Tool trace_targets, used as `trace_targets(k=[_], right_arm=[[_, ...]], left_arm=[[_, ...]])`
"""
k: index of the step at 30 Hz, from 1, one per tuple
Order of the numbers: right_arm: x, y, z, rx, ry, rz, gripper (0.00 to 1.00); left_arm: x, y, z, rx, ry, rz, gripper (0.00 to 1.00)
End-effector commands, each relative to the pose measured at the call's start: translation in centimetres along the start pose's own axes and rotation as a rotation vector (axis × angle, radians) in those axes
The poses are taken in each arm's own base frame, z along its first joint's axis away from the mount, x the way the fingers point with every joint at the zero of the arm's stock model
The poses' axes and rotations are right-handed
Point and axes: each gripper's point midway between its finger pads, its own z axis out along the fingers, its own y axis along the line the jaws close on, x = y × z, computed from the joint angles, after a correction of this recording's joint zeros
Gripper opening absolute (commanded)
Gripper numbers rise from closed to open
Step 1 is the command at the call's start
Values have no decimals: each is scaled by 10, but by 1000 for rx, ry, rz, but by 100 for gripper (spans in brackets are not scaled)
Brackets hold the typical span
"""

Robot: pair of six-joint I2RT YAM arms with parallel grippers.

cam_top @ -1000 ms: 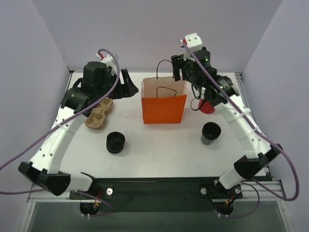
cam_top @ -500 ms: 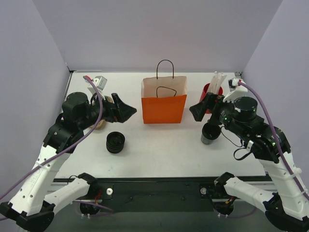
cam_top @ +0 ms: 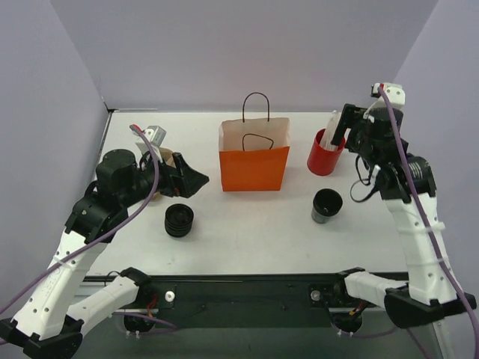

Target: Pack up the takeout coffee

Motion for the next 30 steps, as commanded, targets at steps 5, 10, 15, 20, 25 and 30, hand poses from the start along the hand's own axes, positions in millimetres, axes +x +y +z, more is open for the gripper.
trace_targets(k=[5,10,15,20,25,30], right_arm=[[10,-45,130,22,126,77,51],[15,-49,191,38,153,83,39],[9,-61,228,89,141,83,31],[13,-62,254,94,158,76,27],[15,-67,261,118,160,52,23],[22,-65,265,105,183,49,23]], left_arm=[[4,-2,-20,-4,19,52,97],[14,3,-19,-21,61,34,97],[15,3,-21,-27,72,27,97],[14,8,-19,-55,78,40,97],[12,10,-14,-63,84,36,97],[12,11,-10,-63,87,32,97]])
